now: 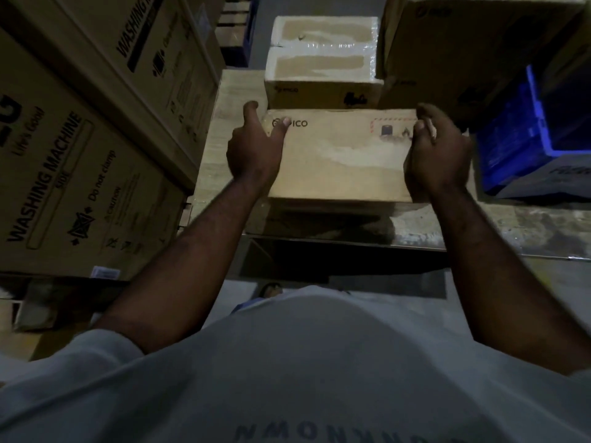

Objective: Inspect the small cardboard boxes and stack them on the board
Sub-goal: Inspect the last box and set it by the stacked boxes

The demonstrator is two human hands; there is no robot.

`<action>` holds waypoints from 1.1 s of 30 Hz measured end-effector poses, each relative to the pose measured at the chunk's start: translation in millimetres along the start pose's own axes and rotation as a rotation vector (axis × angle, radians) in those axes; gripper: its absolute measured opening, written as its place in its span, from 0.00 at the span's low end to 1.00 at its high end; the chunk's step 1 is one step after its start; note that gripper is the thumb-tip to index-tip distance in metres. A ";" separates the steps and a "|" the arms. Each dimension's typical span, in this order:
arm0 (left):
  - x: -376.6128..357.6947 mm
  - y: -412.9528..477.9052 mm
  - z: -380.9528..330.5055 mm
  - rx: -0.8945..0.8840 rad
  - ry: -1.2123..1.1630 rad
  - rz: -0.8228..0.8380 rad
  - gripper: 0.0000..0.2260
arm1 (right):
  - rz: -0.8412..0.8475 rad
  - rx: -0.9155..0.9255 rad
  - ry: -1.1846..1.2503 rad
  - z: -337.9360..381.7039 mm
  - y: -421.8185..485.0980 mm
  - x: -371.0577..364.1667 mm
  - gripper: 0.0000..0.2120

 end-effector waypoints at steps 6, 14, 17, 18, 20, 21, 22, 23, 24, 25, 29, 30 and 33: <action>-20.6 1.8 14.3 0.105 -0.135 0.238 0.20 | 0.214 -0.069 -0.021 -19.2 7.6 -21.7 0.16; -21.4 -44.0 81.8 0.447 -0.488 0.323 0.23 | 0.195 -0.346 0.442 -70.0 -35.5 4.7 0.21; -42.1 -74.8 126.7 0.473 -0.395 0.420 0.34 | 0.121 -0.400 0.291 -104.3 -75.0 6.7 0.20; -49.6 -82.0 141.1 0.472 -0.385 0.453 0.37 | 0.136 -0.414 0.273 -113.9 -83.9 3.6 0.21; -58.9 -91.1 159.3 0.481 -0.343 0.498 0.43 | 0.201 -0.424 0.269 -117.8 -98.0 -1.7 0.20; -58.5 -92.5 161.4 0.488 -0.323 0.514 0.44 | 0.246 -0.393 0.250 -114.5 -101.8 -3.3 0.19; -55.5 -92.7 159.0 0.489 -0.306 0.522 0.43 | 0.286 -0.344 0.206 -110.8 -103.2 -5.0 0.19; -53.6 -92.2 155.1 0.490 -0.291 0.526 0.42 | 0.319 -0.321 0.167 -108.1 -102.4 -8.0 0.19; -49.0 -91.9 146.2 0.487 -0.292 0.526 0.42 | 0.345 -0.313 0.139 -107.4 -100.5 -11.5 0.20; -45.5 -90.7 136.3 0.483 -0.294 0.518 0.44 | 0.362 -0.318 0.125 -105.6 -97.9 -14.2 0.21; -38.2 -73.0 95.6 0.431 -0.244 0.365 0.37 | 0.333 -0.198 0.131 -93.6 -84.4 -16.0 0.21; -36.6 -66.6 86.8 0.416 -0.225 0.330 0.34 | 0.297 -0.156 0.104 -90.5 -80.1 -13.4 0.20; -35.9 -48.7 70.2 0.326 -0.233 0.268 0.29 | 0.151 -0.080 -0.001 -79.7 -64.1 -6.0 0.19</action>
Point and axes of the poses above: each hand's wrist, its own y-axis towards the middle knuckle, its own x-axis out of the back of the hand, z = x × y, the point moved 2 cm from there along y, towards the middle knuckle, and after that the axes turned 15 degrees about -z, right-handed, at the moved point
